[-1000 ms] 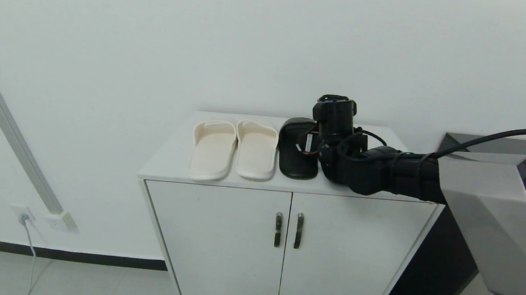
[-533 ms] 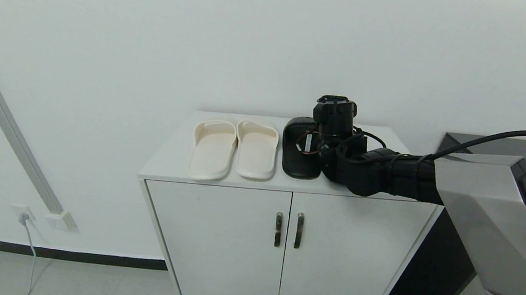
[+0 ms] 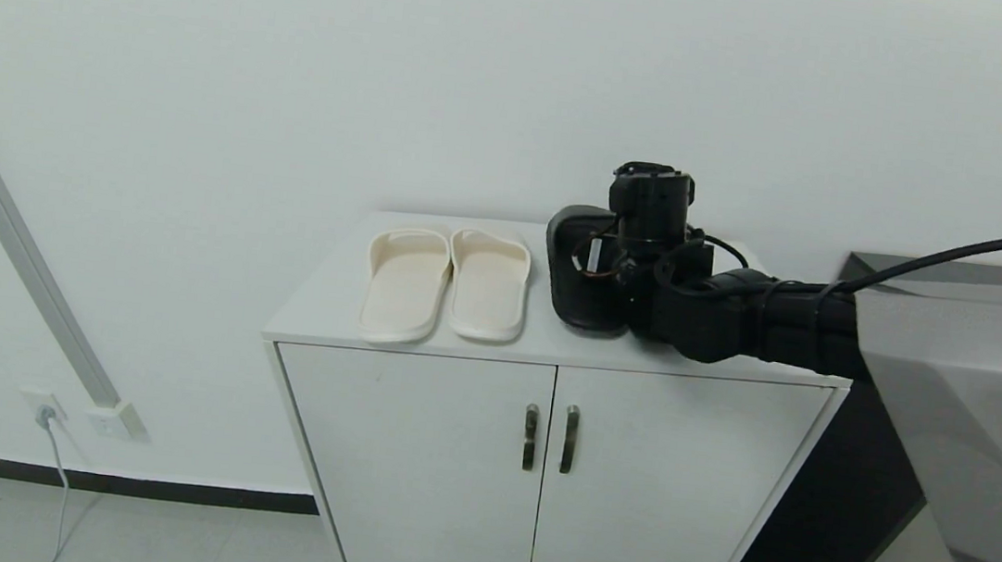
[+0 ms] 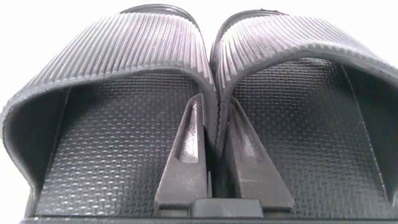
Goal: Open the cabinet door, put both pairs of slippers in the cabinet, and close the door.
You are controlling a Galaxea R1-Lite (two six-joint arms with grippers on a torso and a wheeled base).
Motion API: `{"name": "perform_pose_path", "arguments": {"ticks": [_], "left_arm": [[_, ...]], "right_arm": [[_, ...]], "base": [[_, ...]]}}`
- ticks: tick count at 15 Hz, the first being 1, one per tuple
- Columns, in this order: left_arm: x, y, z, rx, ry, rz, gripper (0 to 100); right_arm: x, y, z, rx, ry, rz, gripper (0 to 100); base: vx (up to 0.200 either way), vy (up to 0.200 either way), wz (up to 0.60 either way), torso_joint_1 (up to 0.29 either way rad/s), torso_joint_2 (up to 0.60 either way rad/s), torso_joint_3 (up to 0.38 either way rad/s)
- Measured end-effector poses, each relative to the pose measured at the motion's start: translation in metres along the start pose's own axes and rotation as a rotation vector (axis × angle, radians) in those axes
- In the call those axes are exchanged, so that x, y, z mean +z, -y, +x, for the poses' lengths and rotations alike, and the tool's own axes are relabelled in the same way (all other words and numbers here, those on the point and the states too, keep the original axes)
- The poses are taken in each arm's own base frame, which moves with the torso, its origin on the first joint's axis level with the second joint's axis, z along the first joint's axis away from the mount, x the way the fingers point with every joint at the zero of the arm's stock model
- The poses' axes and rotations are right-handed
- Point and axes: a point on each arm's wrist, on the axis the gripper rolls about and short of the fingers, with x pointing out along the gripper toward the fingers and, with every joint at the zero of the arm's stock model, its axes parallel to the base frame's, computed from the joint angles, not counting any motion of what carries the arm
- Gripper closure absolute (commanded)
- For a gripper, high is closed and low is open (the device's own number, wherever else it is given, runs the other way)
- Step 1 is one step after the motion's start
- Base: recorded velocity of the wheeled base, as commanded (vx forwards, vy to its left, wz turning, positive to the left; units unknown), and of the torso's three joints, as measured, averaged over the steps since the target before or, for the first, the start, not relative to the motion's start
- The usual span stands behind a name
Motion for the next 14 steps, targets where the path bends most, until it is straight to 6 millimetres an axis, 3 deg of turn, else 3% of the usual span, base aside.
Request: {"name": "perform_pose_path", "arguments": {"ticks": [2,4,8,11,14], "left_arm": [[0.0,0.0,0.0,0.0,0.0,0.0,100],[0.0,0.0,0.0,-0.001,0.0,0.0,100],[0.0,0.0,0.0,-0.004,0.0,0.003,100],[0.0,0.0,0.0,-0.005,0.0,0.003,100],[0.0,0.0,0.0,-0.005,0.0,0.003,100]], "right_arm": [[0.022,-0.002,-0.024,0.034,0.025,0.018,100],[0.028,-0.001,-0.049,0.078,0.003,0.004,100],[0.009,0.016,-0.118,0.3,-0.14,-0.083,100],[0.002,0.042,-0.164,0.51,-0.178,-0.086,100],[-0.009,0.072,-0.199,0.678,-0.211,-0.09,100]], "base": [[0.0,0.0,0.0,0.0,0.0,0.0],[0.0,0.0,0.0,0.0,0.0,0.0],[0.0,0.0,0.0,0.0,0.0,0.0],[0.0,0.0,0.0,0.0,0.0,0.0],[0.0,0.0,0.0,0.0,0.0,0.0]]}}
